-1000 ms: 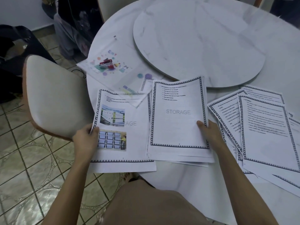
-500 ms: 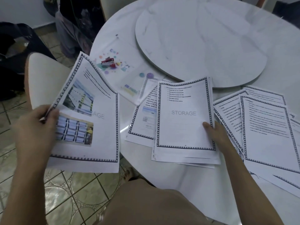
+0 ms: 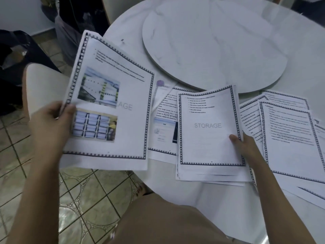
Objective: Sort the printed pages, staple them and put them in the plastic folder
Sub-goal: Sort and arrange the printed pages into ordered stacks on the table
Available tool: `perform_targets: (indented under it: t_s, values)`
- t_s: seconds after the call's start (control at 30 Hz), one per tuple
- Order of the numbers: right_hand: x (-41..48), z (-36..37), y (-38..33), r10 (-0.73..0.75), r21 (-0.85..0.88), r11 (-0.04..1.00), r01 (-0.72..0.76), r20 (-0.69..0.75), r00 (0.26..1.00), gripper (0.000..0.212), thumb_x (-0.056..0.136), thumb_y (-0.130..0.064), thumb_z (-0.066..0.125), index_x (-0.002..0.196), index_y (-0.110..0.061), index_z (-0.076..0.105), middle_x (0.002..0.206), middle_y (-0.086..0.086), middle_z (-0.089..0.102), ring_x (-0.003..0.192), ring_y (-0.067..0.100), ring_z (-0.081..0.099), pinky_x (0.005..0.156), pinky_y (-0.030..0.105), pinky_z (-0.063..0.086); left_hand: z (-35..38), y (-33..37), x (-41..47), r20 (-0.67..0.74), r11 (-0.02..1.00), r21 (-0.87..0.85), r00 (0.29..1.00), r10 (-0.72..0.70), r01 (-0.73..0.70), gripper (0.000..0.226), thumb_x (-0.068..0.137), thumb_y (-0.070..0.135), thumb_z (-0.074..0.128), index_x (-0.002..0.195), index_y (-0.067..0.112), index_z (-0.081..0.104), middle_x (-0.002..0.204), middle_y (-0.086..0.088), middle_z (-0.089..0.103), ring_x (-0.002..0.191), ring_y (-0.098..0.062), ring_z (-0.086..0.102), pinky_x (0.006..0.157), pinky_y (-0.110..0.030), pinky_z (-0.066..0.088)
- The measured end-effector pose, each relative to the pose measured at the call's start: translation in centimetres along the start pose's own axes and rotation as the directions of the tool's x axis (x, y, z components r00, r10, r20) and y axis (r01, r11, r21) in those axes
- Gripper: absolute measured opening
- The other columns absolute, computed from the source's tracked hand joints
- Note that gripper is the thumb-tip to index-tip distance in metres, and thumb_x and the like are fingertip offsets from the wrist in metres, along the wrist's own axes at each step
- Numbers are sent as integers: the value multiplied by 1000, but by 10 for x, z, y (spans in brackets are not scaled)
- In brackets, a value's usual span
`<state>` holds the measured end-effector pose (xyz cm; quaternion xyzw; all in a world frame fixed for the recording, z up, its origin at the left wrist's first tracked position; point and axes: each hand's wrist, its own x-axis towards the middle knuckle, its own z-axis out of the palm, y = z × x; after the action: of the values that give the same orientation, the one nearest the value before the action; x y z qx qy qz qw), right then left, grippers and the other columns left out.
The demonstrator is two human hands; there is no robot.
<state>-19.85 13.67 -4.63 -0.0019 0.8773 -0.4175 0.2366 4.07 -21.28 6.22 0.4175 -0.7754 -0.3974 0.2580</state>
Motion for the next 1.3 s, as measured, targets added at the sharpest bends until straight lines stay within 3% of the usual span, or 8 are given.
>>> perform_targets:
  t_s: [0.2, 0.33, 0.5, 0.83, 1.0, 1.17, 1.23, 1.3]
  values:
    - [-3, 3, -4, 7, 12, 1000, -7, -13, 1000, 31, 91, -30, 54, 115, -11, 58, 108, 11, 62, 106, 32, 58, 97, 52, 44, 37, -52, 46, 38, 979, -33, 979, -200, 201, 28, 94, 21, 49, 114, 6, 62, 102, -14, 65, 97, -26, 60, 89, -41, 47]
    - [-4, 7, -6, 24, -7, 1000, -25, -39, 999, 36, 91, -28, 54, 116, -3, 57, 112, 18, 62, 106, 33, 58, 95, 50, 46, 63, -65, 63, 113, 985, 20, 979, -171, 170, 26, 94, 10, 47, 112, -3, 59, 107, -21, 63, 81, -23, 57, 74, -30, 45]
    - [-7, 10, -7, 66, -20, 998, -67, -56, 996, 50, 91, -36, 53, 127, -2, 50, 128, 16, 56, 118, 32, 52, 101, 42, 40, 68, -73, 84, 151, 969, 116, 961, -233, 217, 28, 92, 9, 49, 117, 0, 57, 114, -22, 63, 104, -36, 59, 90, -40, 46]
    - [-10, 13, -11, 23, 3, 1000, -23, -67, 997, 37, 93, -27, 51, 121, -3, 55, 111, 13, 60, 107, 27, 55, 86, 29, 37, 75, -83, 92, 149, 957, 185, 956, -253, 224, 42, 90, 10, 55, 129, 0, 44, 123, -21, 56, 111, -36, 53, 93, -41, 42]
    - [-15, 15, -13, 0, 96, 995, 5, -59, 998, 36, 92, -27, 52, 122, -7, 54, 107, 3, 58, 102, 20, 54, 83, 27, 38, 79, -70, 80, 95, 915, 376, 977, -191, 143, 52, 88, 18, 58, 135, 1, 41, 134, -28, 40, 127, -40, 33, 104, -46, 30]
    - [-19, 15, -26, 3, 266, 964, 15, -69, 998, 31, 92, -26, 53, 120, -15, 54, 106, -1, 61, 100, 18, 58, 88, 32, 48, 93, -33, 43, 281, 996, 80, 958, -61, 40, 38, 94, 20, 50, 129, 7, 51, 124, -6, 54, 109, -19, 53, 91, -28, 41]
    - [-18, 15, -32, 1, 317, 948, 20, -66, 998, 30, 91, -28, 54, 119, -17, 56, 110, 0, 63, 104, 20, 60, 96, 40, 46, 102, -18, 27, 390, 989, -103, 919, -59, 107, 33, 96, 21, 46, 126, 9, 52, 117, -6, 60, 96, -17, 60, 86, -29, 46]
    - [-17, 17, -38, -19, 360, 932, 32, -38, 999, 30, 91, -28, 54, 119, -16, 56, 111, 1, 64, 104, 19, 61, 90, 33, 50, 112, -5, 12, 504, 946, -252, 862, -50, 202, 33, 98, 24, 39, 126, 11, 51, 114, -8, 62, 92, -15, 63, 83, -28, 50]
